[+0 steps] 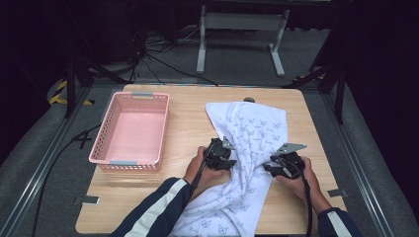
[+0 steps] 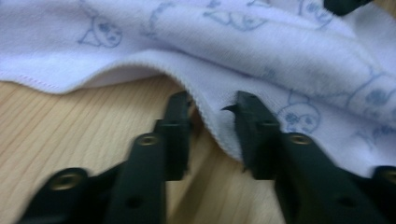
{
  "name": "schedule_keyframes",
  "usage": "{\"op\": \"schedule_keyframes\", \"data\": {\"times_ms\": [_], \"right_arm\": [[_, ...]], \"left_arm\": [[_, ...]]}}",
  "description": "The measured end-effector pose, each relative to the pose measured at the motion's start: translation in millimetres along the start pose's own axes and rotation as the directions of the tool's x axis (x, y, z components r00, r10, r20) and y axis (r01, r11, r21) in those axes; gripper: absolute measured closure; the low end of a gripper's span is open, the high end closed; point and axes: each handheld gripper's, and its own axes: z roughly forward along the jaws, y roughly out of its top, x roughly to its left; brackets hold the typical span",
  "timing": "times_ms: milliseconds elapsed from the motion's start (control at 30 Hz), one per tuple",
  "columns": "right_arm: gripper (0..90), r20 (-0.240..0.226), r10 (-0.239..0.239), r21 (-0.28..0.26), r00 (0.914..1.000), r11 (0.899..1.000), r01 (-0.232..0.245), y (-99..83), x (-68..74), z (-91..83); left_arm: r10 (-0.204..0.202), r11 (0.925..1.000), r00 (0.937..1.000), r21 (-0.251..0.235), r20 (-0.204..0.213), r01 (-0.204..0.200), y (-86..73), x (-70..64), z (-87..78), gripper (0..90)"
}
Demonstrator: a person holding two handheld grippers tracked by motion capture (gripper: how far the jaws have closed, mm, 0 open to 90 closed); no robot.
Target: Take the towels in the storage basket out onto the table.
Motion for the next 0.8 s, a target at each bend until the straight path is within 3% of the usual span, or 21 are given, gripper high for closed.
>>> {"op": "schedule_keyframes", "data": {"times_ms": [33,133,200,267,300,333,400,433,467,500,633,667,700,733,767,800], "right_arm": [[50.2,0.014,-0.002,0.000,0.9999,1.000,0.002,-3.0,-0.2,-2.5],[49.0,0.038,-0.003,0.003,0.9993,1.000,0.003,-12.5,-2.0,-10.7],[49.0,0.068,0.009,0.001,0.9976,1.000,-0.009,-21.7,-5.8,-17.9],[48.9,0.080,0.022,0.006,0.9966,1.000,-0.022,-26.6,-9.4,-22.2],[49.0,0.113,0.028,0.009,0.9933,1.000,-0.029,-29.0,-13.1,-24.0],[48.9,0.129,0.035,0.009,0.9911,0.999,-0.037,-30.4,-19.3,-24.8],[49.0,0.157,0.068,0.010,0.9853,0.997,-0.071,-29.6,-31.8,-23.0],[49.0,0.157,0.068,0.010,0.9853,0.997,-0.071,-29.6,-31.8,-23.0],[48.9,0.182,0.084,0.010,0.9798,0.996,-0.087,-27.9,-38.5,-21.3],[48.2,0.189,0.101,0.014,0.9767,0.994,-0.106,-25.3,-48.1,-18.6],[47.5,0.245,0.125,0.021,0.9614,0.991,-0.134,-15.6,-74.0,-9.1],[47.5,0.274,0.119,0.028,0.9542,0.991,-0.132,-12.8,-79.6,-6.7],[47.8,0.289,0.116,0.025,0.9504,0.991,-0.129,-10.4,-83.8,-3.8],[48.0,0.284,0.130,0.019,0.9500,0.990,-0.141,-8.1,-87.5,-1.0],[47.2,0.288,0.140,0.013,0.9473,0.989,-0.150,-6.0,-90.8,1.5],[46.6,0.313,0.133,0.010,0.9404,0.990,-0.143,-3.1,-92.0,4.4]], "left_arm": [[0.021,0.9997,0.9997,0.012,-0.009,-0.021,-1.1,0.7,-2.3,85.6],[0.031,0.9980,0.9985,0.055,-0.044,-0.029,-8.7,7.2,-13.6,88.4],[-0.014,0.9981,0.9989,0.060,-0.044,0.016,-16.8,16.9,-21.3,88.4],[-0.035,0.9974,0.9936,0.058,-0.107,0.042,-25.2,26.0,-28.8,88.4],[-0.035,0.9974,0.9936,0.058,-0.107,0.042,-25.2,26.0,-28.8,88.4],[-0.086,0.9947,0.9840,0.042,-0.156,0.094,-30.8,38.3,-32.7,88.4],[-0.123,0.9903,0.9727,0.040,-0.197,0.133,-30.8,47.3,-33.4,88.4],[-0.123,0.9903,0.9727,0.040,-0.197,0.133,-30.8,47.3,-33.4,88.4],[-0.136,0.9889,0.9626,0.025,-0.234,0.146,-30.2,52.7,-31.8,88.4],[-0.162,0.9851,0.9593,0.019,-0.231,0.171,-29.1,57.0,-31.2,88.4],[-0.168,0.9820,0.9348,0.030,-0.313,0.186,-21.6,65.0,-25.7,88.2],[-0.159,0.9828,0.9252,0.034,-0.345,0.181,-19.6,67.2,-24.1,88.2],[-0.168,0.9812,0.9204,0.031,-0.353,0.191,-18.0,69.7,-22.8,88.1],[-0.185,0.9797,0.9204,0.010,-0.345,0.200,-17.4,72.2,-21.1,87.9],[-0.195,0.9768,0.9124,0.013,-0.360,0.214,-15.2,72.1,-20.6,85.1],[-0.193,0.9776,0.9117,0.010,-0.363,0.210,-13.9,70.7,-21.0,77.8]]}}
